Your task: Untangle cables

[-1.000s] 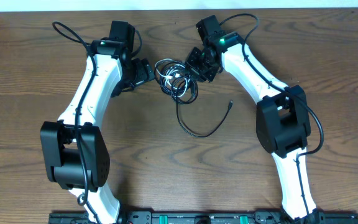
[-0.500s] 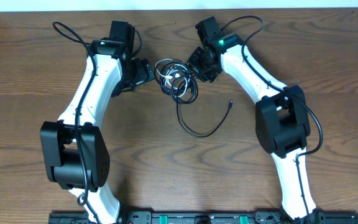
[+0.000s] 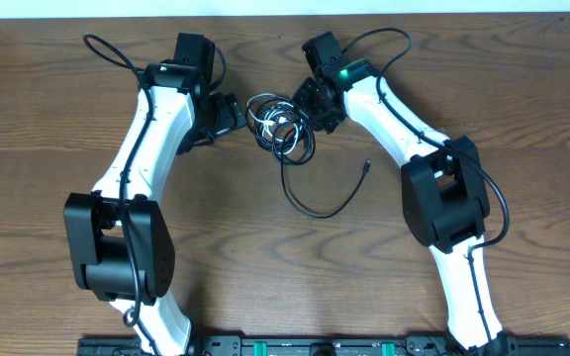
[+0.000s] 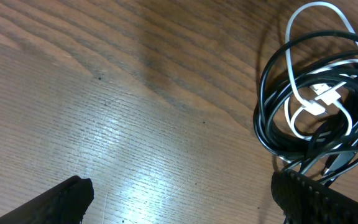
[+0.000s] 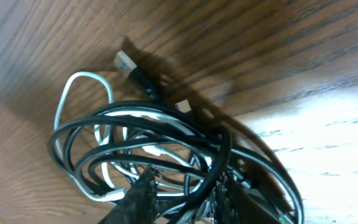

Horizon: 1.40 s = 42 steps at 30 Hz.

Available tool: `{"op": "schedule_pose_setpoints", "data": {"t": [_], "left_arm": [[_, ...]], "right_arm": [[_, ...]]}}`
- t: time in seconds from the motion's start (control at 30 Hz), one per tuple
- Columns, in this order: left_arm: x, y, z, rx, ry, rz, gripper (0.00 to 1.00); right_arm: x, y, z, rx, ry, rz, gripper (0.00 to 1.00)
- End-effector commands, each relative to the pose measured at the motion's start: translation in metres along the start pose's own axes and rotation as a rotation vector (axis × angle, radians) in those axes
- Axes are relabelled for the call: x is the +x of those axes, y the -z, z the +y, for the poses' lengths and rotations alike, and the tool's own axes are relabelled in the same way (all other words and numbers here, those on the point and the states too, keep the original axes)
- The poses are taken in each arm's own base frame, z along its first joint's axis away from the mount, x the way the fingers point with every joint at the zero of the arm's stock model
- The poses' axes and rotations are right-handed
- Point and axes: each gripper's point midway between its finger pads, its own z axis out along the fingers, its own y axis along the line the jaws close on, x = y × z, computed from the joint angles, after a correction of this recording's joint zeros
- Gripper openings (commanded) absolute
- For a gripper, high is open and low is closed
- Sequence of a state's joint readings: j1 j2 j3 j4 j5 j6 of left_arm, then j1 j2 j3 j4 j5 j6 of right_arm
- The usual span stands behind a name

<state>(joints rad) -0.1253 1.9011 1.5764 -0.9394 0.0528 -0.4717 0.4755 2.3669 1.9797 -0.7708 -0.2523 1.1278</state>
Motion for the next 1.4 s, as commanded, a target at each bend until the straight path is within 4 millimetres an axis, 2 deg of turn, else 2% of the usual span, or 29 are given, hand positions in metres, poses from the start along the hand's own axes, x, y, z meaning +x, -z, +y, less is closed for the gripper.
{"op": "schedule_pose_setpoints", "data": {"t": [0.0, 0.2, 0.27, 0.33, 0.4, 0.5, 0.53, 0.57, 0.67, 0.8, 0.97, 1.1, 1.2, 1.3, 1.37], "left_arm": [[0.004, -0.005, 0.005, -0.023, -0.002, 0.013, 0.98], [0.004, -0.005, 0.005, -0.023, -0.002, 0.013, 0.98], [0.004, -0.005, 0.005, -0.023, -0.002, 0.013, 0.98], [0.004, -0.005, 0.005, -0.023, -0.002, 0.013, 0.98], [0.004, -0.005, 0.005, -0.023, -0.002, 0.013, 0.98], [0.004, -0.005, 0.005, -0.023, -0.002, 0.013, 0.98], [0.004, -0.005, 0.005, -0.023, -0.002, 0.013, 0.98], [0.004, -0.005, 0.005, -0.023, -0.002, 0.013, 0.98], [0.004, -0.005, 0.005, -0.023, -0.002, 0.013, 0.98], [0.004, -0.005, 0.005, -0.023, -0.002, 0.013, 0.98], [0.004, -0.005, 0.005, -0.023, -0.002, 0.013, 0.98], [0.004, -0.005, 0.005, -0.023, -0.002, 0.013, 0.98], [0.004, -0.005, 0.005, -0.023, -0.002, 0.013, 0.98], [0.004, -0.005, 0.005, -0.023, -0.002, 0.013, 0.98], [0.004, -0.005, 0.005, -0.023, -0.002, 0.013, 0.98]], "right_arm": [[-0.006, -0.014, -0.014, 0.049, 0.025, -0.039, 0.01], [-0.021, -0.010, 0.001, -0.004, 0.286, -0.086, 0.01], [-0.030, 0.001, 0.012, -0.039, 0.356, -0.115, 0.01], [-0.039, 0.020, 0.027, -0.081, 0.428, -0.153, 0.01], [-0.047, 0.044, 0.041, -0.115, 0.511, -0.195, 0.01], [-0.047, 0.093, 0.069, -0.180, 0.714, -0.276, 0.01], [-0.046, 0.111, 0.078, -0.199, 0.786, -0.314, 0.01], [-0.045, 0.141, 0.094, -0.232, 0.903, -0.385, 0.01], [-0.038, 0.190, 0.115, -0.270, 1.084, -0.503, 0.01], [-0.023, 0.248, 0.136, -0.295, 1.338, -0.654, 0.01], [-0.013, 0.304, 0.150, -0.300, 1.513, -0.823, 0.01], [-0.015, 0.335, 0.173, -0.318, 1.608, -1.007, 0.01], [-0.016, 0.349, 0.183, -0.341, 1.614, -1.089, 0.01], [-0.022, 0.345, 0.186, -0.382, 1.516, -1.074, 0.01], [-0.008, 0.329, 0.187, -0.426, 1.598, -1.009, 0.01]]}}
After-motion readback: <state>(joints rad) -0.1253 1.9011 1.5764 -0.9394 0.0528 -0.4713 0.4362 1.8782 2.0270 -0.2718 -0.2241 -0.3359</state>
